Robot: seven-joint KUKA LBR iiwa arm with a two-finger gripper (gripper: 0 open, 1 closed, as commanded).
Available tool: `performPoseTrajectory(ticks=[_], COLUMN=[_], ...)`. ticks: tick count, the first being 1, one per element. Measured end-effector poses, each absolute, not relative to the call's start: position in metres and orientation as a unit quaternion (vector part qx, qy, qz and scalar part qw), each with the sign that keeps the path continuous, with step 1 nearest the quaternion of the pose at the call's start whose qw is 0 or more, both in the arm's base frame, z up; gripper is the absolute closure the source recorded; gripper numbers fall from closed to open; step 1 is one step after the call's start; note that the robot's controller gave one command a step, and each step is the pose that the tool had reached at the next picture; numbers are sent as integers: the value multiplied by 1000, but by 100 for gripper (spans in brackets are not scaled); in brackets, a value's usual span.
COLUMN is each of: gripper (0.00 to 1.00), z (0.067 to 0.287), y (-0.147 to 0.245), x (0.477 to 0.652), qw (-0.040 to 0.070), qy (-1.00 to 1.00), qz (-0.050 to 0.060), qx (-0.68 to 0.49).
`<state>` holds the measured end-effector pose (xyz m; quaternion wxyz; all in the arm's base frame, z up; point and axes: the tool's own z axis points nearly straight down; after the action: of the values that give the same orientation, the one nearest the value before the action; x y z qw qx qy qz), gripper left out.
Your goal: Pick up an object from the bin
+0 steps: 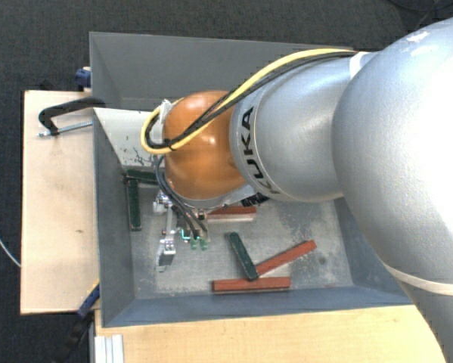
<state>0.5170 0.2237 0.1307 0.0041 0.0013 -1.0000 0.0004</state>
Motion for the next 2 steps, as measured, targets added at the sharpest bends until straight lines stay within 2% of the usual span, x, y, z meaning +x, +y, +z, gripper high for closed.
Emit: performPoseTrajectory(ticks=[1, 2], gripper=[0, 0], z=[134, 173], y=[223, 174], x=[519, 531], qw=[0, 0], qy=[-1000, -1000], qz=[-1, -2], qx=[0, -4])
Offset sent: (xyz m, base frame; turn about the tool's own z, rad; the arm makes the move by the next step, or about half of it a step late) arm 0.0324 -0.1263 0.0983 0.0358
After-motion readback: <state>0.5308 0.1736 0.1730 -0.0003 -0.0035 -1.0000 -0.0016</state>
